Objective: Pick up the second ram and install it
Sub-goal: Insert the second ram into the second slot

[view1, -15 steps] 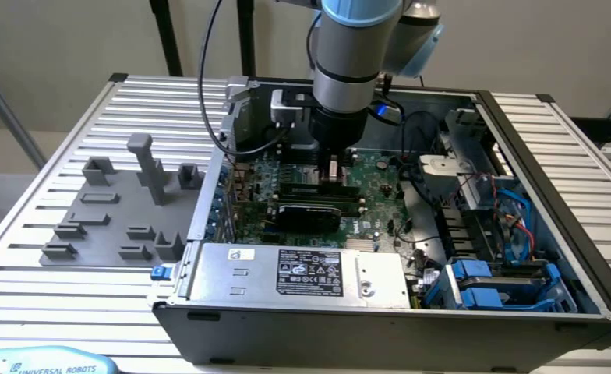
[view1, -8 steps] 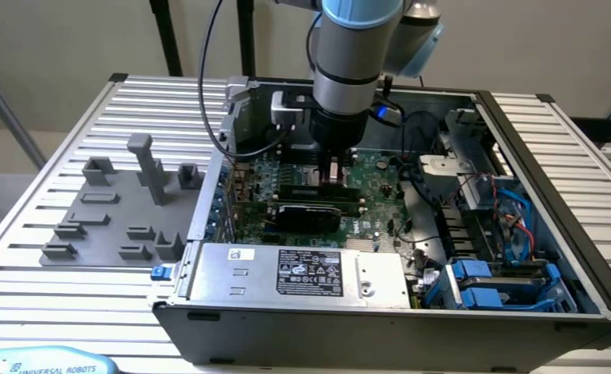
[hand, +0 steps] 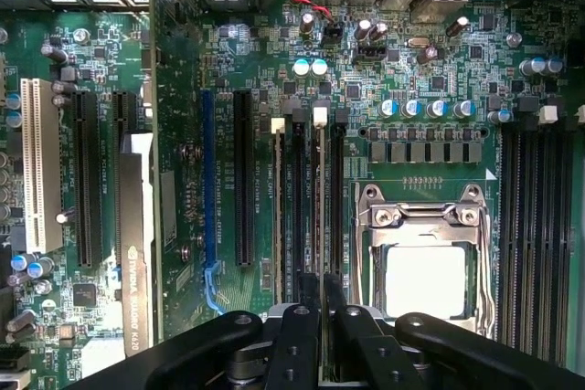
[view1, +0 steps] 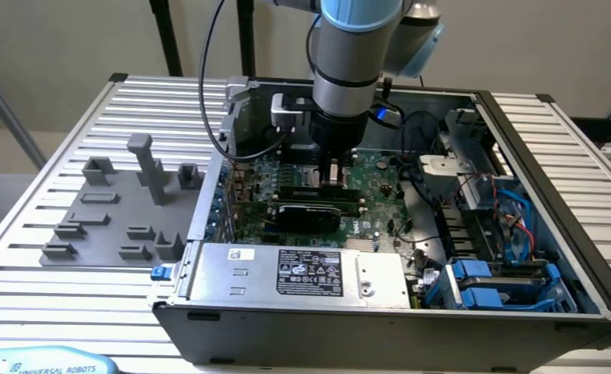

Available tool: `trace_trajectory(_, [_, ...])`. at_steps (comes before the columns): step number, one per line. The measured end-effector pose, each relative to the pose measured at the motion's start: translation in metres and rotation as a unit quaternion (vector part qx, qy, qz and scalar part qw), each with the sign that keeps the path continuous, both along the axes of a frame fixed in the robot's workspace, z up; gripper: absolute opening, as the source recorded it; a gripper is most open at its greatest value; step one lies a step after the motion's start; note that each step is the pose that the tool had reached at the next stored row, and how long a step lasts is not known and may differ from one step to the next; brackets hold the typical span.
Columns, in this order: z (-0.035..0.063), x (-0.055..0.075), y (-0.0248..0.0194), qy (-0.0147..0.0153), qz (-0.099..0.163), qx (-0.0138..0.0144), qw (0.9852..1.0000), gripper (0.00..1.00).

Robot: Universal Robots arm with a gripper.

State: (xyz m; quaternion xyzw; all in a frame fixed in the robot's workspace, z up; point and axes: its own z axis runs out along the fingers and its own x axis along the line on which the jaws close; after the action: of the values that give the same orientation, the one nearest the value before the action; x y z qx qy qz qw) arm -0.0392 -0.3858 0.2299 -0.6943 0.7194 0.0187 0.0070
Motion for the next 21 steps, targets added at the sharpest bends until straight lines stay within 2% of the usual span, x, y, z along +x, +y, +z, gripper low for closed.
trace_trajectory(12, [-0.0025,-0.0009,0.0011,-0.0016,-0.002,-0.0001,1.0,0.13])
trace_trajectory(21, [-0.003,-0.0018,0.0023,-0.0023,0.0,-0.0016,1.0,0.13])
